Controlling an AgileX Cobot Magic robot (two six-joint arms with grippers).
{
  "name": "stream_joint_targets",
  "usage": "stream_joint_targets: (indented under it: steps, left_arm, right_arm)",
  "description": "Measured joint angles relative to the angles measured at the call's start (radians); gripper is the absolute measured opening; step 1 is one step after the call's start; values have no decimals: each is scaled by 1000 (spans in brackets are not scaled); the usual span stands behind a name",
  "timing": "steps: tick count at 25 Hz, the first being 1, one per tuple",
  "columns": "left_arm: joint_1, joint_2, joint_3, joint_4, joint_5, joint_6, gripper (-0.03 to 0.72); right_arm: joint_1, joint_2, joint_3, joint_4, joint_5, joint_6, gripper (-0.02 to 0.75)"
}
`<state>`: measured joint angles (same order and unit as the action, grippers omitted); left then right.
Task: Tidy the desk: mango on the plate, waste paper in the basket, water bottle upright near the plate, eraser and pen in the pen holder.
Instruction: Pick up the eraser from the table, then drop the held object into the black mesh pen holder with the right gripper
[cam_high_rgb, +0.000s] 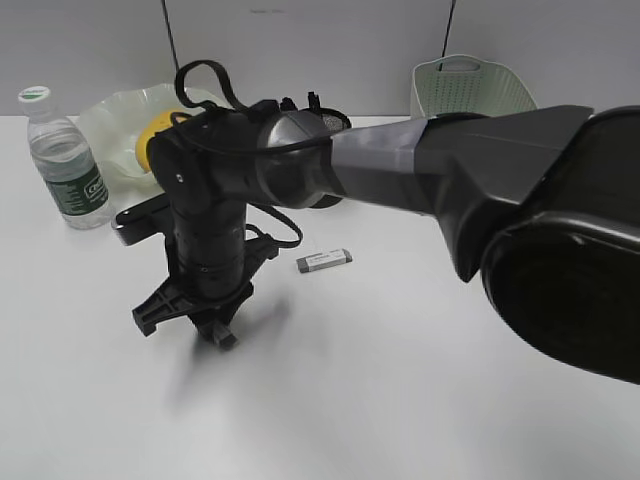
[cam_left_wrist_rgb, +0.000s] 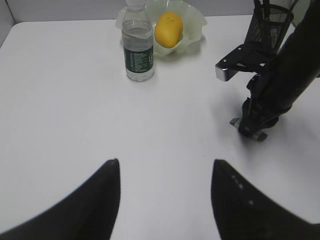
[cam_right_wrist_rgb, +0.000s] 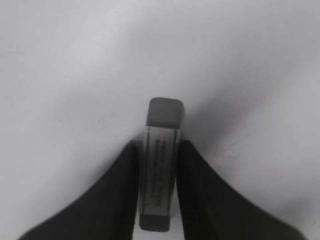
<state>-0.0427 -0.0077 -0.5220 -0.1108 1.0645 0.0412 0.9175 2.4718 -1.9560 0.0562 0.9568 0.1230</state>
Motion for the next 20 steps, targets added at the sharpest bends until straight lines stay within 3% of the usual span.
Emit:
stream_joint_targets:
  steps: [13, 20]
  left_arm:
    - [0, 0, 0, 0, 0, 0, 444]
    - [0, 0, 0, 0, 0, 0, 444]
  right_arm:
    - [-34, -50, -176, -42, 113, -50, 172]
    - [-231, -172, -185, -117, 87, -54, 172]
